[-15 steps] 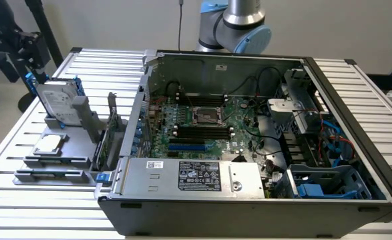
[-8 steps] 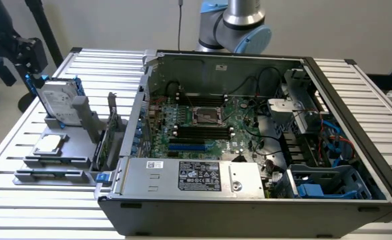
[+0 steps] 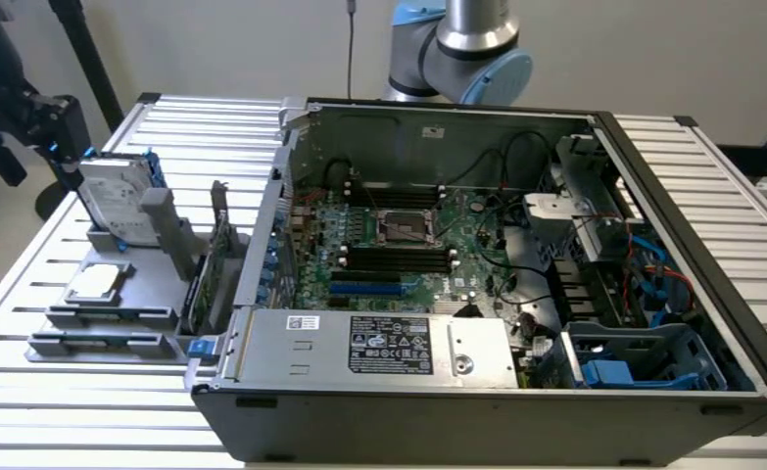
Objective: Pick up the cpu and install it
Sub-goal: 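Pick up the cpu and move it towards the insertion slot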
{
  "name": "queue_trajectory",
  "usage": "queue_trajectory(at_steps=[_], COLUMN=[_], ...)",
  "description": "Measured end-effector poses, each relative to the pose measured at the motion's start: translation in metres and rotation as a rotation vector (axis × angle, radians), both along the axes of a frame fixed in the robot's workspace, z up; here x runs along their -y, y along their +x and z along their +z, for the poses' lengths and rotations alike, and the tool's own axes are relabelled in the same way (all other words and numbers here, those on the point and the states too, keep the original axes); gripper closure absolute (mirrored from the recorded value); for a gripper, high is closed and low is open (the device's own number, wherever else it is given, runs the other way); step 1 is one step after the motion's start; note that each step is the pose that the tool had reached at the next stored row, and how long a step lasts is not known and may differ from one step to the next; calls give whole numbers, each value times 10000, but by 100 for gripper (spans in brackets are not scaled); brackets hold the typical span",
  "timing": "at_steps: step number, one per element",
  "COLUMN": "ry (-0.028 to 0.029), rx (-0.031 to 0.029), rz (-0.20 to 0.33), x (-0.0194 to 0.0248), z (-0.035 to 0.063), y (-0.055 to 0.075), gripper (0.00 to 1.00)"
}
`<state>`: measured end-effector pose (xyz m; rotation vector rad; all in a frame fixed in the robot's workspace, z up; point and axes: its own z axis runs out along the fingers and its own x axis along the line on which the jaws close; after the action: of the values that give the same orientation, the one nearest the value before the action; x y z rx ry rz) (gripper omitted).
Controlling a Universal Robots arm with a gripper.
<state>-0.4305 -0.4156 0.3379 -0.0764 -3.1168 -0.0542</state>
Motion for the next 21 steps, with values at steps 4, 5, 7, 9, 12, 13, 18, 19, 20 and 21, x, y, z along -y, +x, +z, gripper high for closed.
queue_trajectory(at_steps=[4,5,7,9,12,13,18,19,20,21], ry=[1,1,1,2,1,1,1,1,0,1], rx=[1,1,0,1,1,1,1,0,0,1], rz=[363,426,546,628,686,705,798,817,835,852], x=[1,1,1,1,1,1,1,2,1,1], z=[-74,-91,-129,-164,-218,-237,-329,-346,-364,-383], y=[1,1,1,1,1,1,1,1,1,1], gripper=[35,35,35,35,35,35,35,35,35,35])
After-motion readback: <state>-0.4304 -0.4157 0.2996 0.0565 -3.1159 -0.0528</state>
